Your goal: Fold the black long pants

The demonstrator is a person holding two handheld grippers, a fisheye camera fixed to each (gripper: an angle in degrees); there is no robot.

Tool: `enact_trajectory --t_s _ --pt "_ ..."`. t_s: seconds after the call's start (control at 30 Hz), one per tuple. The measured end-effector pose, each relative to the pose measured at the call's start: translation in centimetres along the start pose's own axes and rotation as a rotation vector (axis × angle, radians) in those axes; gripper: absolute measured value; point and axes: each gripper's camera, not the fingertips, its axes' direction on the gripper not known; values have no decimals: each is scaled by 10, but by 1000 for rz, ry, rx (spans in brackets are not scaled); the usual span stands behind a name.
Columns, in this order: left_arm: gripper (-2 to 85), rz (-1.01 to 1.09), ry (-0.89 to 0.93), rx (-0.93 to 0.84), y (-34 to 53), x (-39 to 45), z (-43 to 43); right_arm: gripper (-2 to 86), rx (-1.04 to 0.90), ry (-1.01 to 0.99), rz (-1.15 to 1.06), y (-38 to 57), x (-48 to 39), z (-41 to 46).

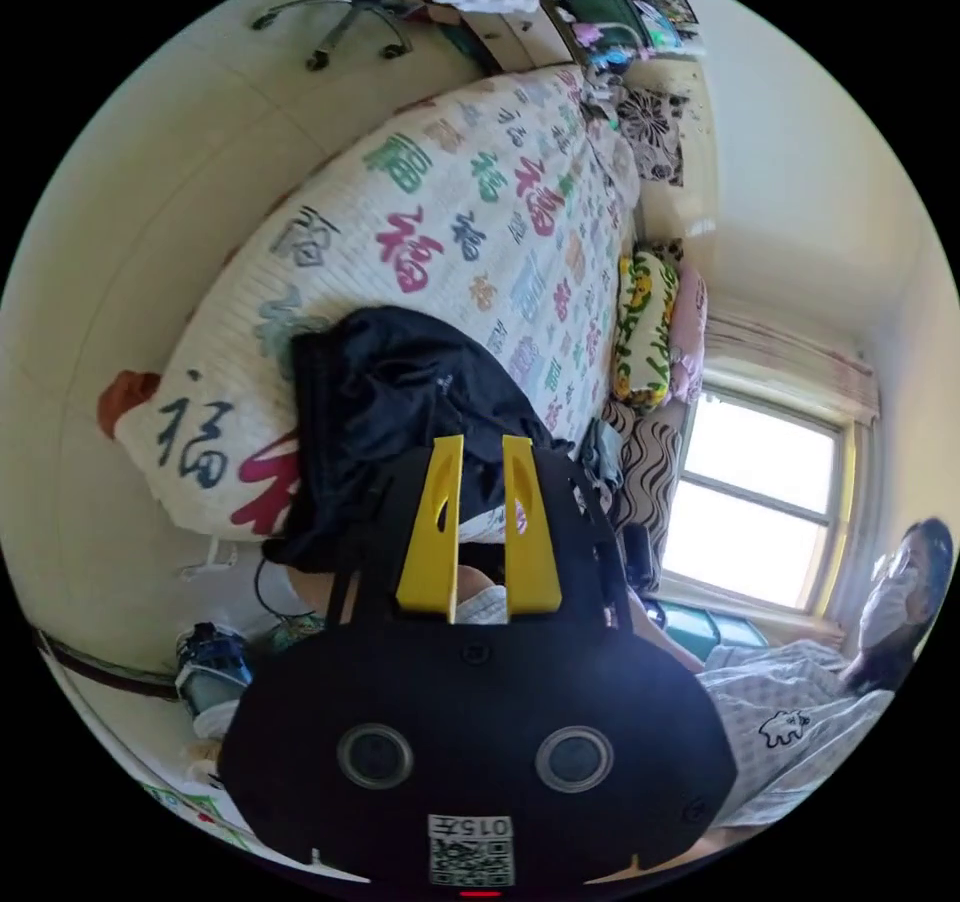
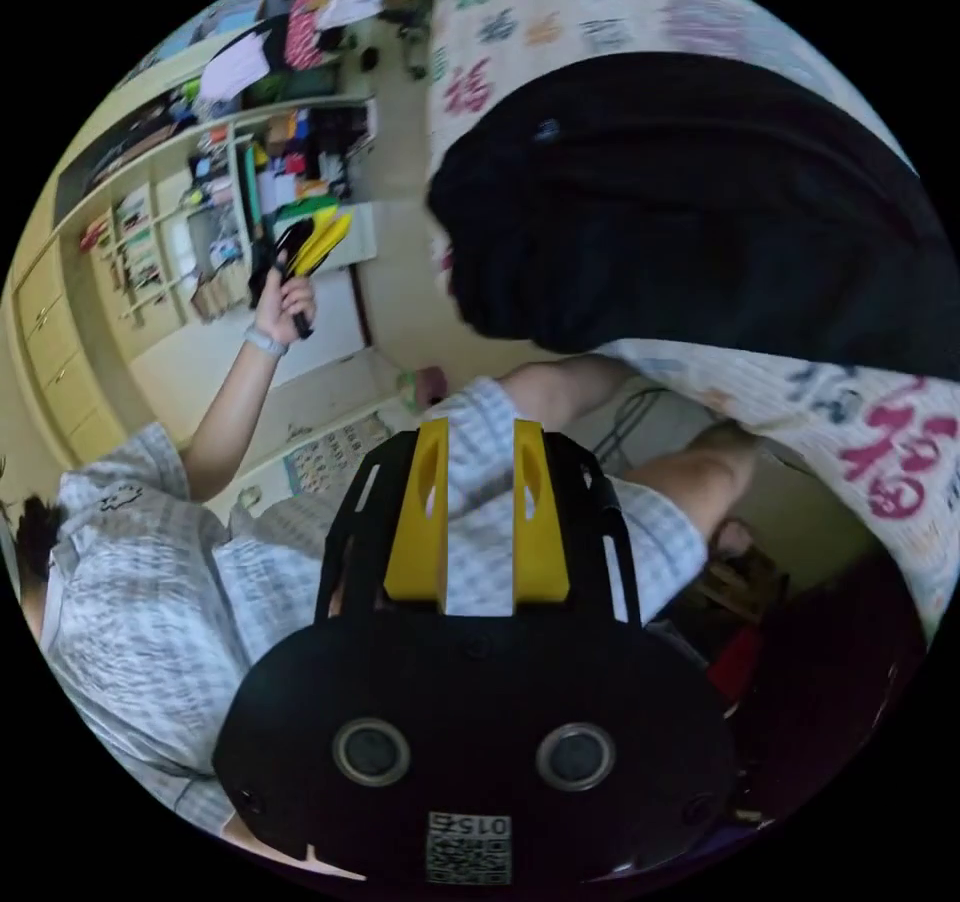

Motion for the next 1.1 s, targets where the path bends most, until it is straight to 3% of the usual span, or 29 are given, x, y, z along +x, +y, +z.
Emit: enact_trajectory --t_s 0.07,0.27,0.37,0.47,0.53,0.7,0.87,1.0,1.1 --pt "72 75 0 -67 -14 21 40 100 131 99 131 18 62 -68" --pt "90 430 -101 -397 -51 112 223 112 578 86 455 74 233 -237" --pt "96 534 -175 -508 -54 137 317 114 684 100 538 85 308 -292" --pt "100 600 -300 -563 -54 148 393 100 725 -24 578 86 380 -324" --pt "90 600 -431 -592 -56 149 436 36 696 -106 571 86 408 -333" --pt "5 478 -602 -610 -67 141 473 -2 657 -53 411 131 416 -361" --pt "-7 476 -554 -621 -71 154 472 -6 665 -130 437 236 440 -374" --pt "-8 542 -566 -737 -63 167 478 -4 654 -49 579 308 459 -367" --pt "-6 532 -531 -866 -60 160 491 5 640 -111 625 348 479 -363"
